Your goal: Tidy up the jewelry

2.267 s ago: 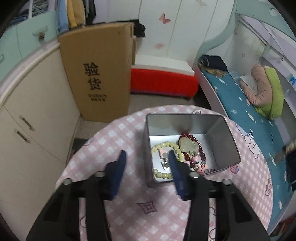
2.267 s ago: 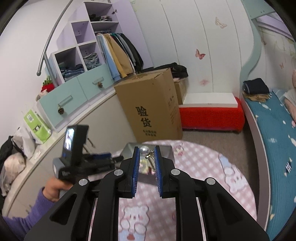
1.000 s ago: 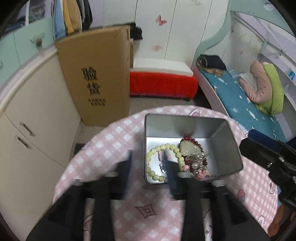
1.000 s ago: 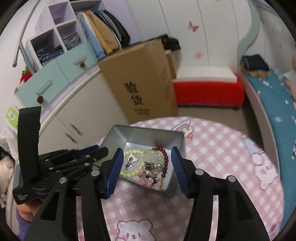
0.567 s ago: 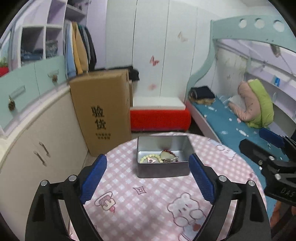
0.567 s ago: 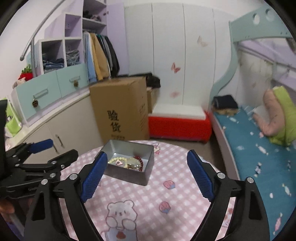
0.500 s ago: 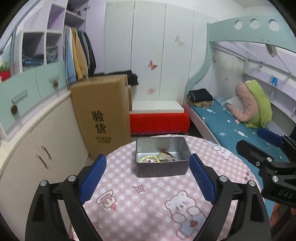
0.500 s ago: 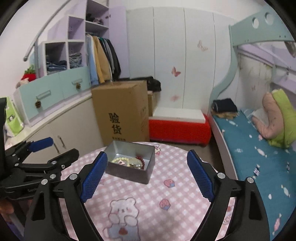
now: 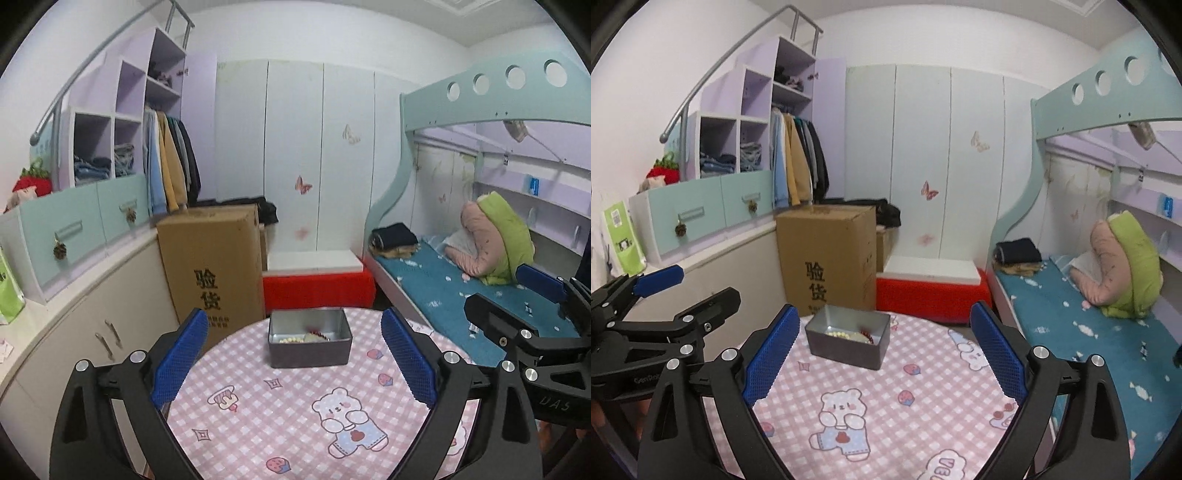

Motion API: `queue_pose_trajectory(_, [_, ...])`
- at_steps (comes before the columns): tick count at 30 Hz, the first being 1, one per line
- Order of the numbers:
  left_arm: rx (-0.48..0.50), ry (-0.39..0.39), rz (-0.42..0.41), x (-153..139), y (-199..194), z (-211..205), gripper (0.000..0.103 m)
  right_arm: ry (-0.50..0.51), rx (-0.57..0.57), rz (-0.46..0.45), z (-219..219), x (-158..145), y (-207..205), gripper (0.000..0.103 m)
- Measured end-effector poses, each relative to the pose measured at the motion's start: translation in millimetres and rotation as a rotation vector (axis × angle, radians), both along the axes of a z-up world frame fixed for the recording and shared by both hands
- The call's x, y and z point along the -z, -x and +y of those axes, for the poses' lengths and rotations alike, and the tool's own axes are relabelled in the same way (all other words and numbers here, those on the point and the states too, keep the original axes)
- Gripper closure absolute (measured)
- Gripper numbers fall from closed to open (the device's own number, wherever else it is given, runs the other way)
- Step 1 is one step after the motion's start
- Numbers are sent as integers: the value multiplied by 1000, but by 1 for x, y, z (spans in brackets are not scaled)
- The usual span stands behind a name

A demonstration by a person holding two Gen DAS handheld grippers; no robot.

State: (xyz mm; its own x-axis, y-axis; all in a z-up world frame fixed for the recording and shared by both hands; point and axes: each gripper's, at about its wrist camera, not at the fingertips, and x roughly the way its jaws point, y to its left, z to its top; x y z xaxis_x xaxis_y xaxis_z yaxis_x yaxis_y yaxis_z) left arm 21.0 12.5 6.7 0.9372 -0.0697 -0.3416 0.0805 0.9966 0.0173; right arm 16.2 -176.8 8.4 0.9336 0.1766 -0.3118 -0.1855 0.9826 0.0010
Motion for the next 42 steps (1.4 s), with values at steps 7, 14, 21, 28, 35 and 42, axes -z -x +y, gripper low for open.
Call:
queue_pose_trajectory(7, [-37,-36,-97,-14,28,-9,11,-6,17,-57,-5,-14,25,12])
queue_pose_trajectory(14, [-31,-15,-134,-22,36,-11,11,-3,41,-90,-6,-23,33,10])
queue_pose_trajectory(21, [-29,-23,-142,-27,30,-15,11,-1,49,-95,-11,-29,29,10])
queue_pose_trajectory(28, [-25,-19,-142,-29,24,-17,11,-6,52,-92,-13,-30,24,10])
queue_pose_trajectory(35, [-39,-33,-161,-30,20,-19,11,-12,53,-84,-16,-31,16,10])
queue_pose_trajectory(42, [-31,-32,-149,-30,16,-21,11,-19,52,-73,-16,-29,12,10])
